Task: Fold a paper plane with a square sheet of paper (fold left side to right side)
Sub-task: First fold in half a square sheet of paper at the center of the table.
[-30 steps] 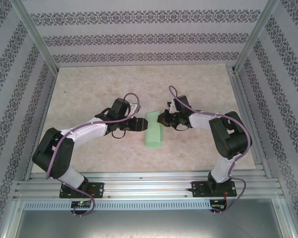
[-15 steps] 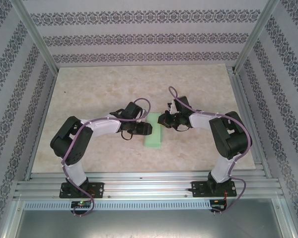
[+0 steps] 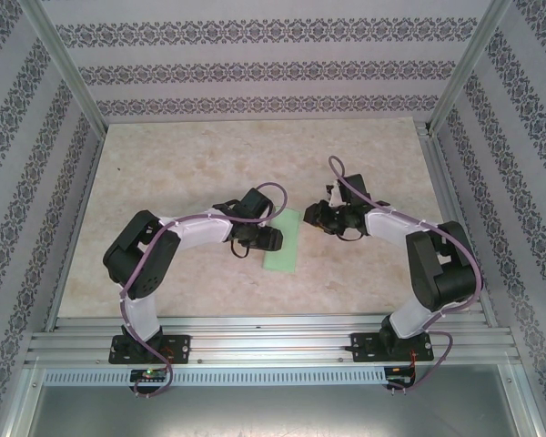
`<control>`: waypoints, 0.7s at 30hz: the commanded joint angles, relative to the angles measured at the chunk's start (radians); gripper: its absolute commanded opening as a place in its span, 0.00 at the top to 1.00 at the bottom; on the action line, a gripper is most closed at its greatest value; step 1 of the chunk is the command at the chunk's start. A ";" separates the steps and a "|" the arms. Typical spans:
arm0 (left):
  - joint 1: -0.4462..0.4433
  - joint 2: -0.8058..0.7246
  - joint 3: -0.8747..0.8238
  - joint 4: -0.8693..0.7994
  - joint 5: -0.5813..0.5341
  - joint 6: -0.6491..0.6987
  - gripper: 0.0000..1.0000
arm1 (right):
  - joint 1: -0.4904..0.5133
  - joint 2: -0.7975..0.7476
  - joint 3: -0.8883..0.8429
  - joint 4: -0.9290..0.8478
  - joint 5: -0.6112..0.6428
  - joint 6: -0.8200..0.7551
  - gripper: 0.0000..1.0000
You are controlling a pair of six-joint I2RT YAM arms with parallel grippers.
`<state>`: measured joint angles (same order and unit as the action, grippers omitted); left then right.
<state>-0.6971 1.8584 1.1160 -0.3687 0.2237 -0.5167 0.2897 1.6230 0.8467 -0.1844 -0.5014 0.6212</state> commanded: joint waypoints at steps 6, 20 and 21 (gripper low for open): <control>-0.021 0.044 0.025 -0.039 -0.020 0.020 0.40 | -0.019 -0.020 -0.040 -0.051 0.060 -0.042 0.65; -0.053 0.089 0.077 -0.102 -0.035 0.062 0.39 | -0.021 -0.018 -0.037 -0.059 0.066 -0.045 0.65; -0.054 0.093 0.081 -0.105 -0.039 0.065 0.39 | -0.021 -0.018 -0.037 -0.059 0.066 -0.046 0.65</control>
<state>-0.7223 1.9003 1.1858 -0.4515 0.1753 -0.4862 0.2726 1.6199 0.8124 -0.2367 -0.4526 0.5991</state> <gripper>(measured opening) 0.605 0.353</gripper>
